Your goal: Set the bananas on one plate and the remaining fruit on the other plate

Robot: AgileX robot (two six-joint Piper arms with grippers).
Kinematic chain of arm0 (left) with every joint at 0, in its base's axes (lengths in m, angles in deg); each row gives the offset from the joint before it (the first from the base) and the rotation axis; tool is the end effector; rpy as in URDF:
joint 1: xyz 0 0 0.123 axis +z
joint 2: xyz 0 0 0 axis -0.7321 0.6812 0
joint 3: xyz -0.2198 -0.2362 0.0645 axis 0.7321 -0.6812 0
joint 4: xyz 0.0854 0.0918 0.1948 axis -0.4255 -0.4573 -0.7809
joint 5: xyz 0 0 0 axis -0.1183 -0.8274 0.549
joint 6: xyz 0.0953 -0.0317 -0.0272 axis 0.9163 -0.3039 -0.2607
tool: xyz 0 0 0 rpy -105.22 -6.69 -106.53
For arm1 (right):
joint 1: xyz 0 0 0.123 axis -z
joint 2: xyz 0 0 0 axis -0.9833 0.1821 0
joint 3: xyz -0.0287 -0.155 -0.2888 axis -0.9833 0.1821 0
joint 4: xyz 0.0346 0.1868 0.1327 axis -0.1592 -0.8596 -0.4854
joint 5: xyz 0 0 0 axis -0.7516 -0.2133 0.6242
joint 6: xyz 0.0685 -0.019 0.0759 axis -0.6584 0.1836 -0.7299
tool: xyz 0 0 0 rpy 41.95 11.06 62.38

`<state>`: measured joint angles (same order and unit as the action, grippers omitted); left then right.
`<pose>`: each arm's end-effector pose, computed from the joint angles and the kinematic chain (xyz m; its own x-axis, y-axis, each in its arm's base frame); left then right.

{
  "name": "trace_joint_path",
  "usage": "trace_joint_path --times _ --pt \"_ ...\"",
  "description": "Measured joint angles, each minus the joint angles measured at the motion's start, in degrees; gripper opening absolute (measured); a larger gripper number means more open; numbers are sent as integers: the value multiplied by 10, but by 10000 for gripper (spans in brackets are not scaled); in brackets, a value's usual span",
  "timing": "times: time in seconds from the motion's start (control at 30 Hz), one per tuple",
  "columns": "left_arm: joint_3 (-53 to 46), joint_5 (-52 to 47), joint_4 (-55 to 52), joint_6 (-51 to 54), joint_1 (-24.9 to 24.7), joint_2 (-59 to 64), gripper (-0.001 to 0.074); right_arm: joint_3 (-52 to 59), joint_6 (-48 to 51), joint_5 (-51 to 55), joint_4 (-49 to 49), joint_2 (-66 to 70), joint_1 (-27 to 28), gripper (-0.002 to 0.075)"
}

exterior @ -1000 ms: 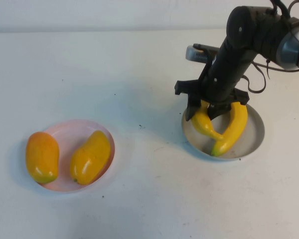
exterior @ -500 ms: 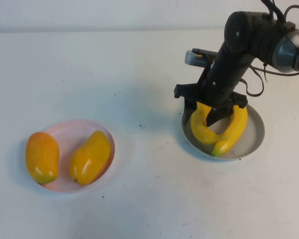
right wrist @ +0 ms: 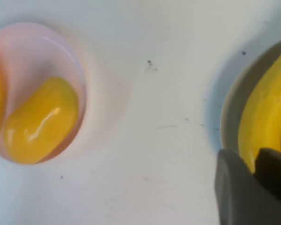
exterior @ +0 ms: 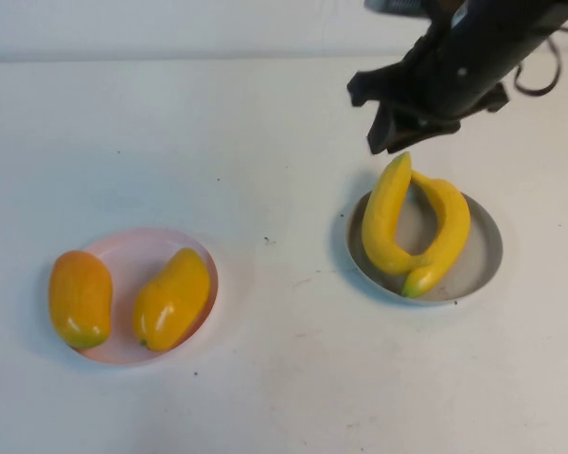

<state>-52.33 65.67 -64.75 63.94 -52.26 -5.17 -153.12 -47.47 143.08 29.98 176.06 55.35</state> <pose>0.0004 0.0022 0.1675 -0.2910 0.1083 -0.9506 0.0947 0.9919 0.0841 0.3619 0.1911 0.3798 -0.9069 -0.1787 -0.3816 -0.3099 0.8964 0.3169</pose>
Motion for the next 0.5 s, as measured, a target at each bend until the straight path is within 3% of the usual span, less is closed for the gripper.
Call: trace_joint_path --times 0.07,0.17,0.5 --pt "0 0 0 0 0 0 -1 25 6 1 -1 -44 0 43" --pt "0 0 0 0 0 0 -1 79 17 2 -1 -114 0 3" --pt "0 0 0 0 0 0 -1 265 55 11 43 -349 0 -14"
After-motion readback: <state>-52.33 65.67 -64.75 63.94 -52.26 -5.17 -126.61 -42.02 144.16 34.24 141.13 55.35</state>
